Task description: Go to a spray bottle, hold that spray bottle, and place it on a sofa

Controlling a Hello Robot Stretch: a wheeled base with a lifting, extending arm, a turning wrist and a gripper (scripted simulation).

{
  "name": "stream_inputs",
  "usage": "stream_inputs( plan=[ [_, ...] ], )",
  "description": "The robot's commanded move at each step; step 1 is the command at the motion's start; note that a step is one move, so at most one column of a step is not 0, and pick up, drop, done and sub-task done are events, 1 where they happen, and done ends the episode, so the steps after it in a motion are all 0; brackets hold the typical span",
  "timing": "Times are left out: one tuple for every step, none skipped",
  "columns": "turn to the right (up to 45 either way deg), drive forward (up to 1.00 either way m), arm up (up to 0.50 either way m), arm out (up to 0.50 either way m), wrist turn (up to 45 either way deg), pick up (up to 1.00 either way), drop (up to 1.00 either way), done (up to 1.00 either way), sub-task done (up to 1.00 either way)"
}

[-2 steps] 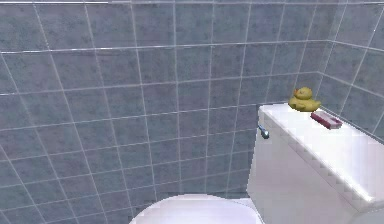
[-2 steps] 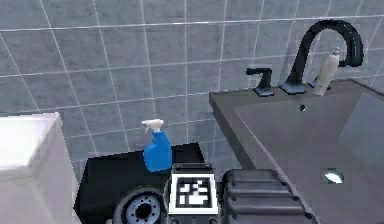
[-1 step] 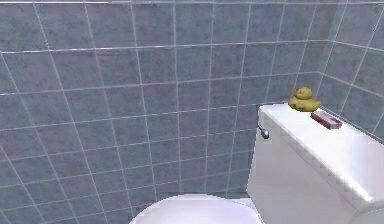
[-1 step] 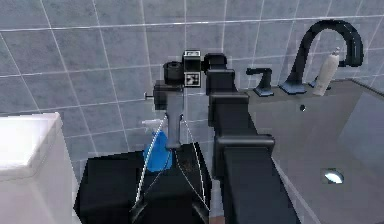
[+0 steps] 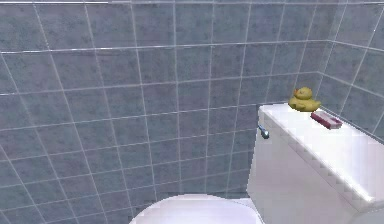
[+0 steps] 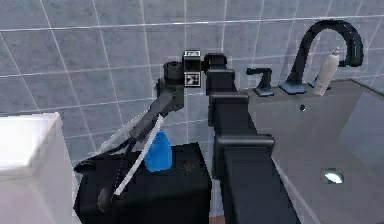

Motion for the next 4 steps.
stream_inputs(
  plan=[
    [0.0, 0.00, 0.00, 0.00, 45.0, 0.00, 0.00, 0.00, 0.00],
    [0.0, 0.00, 0.00, 0.00, 45.0, 0.00, 0.00, 0.00, 0.00],
    [0.0, 0.00, 0.00, 0.00, 3.0, 0.00, 0.00, 0.00, 0.00],
    [0.0, 0.00, -0.18, 0.00, 0.0, 0.00, 0.00, 0.00, 0.00]
  ],
)
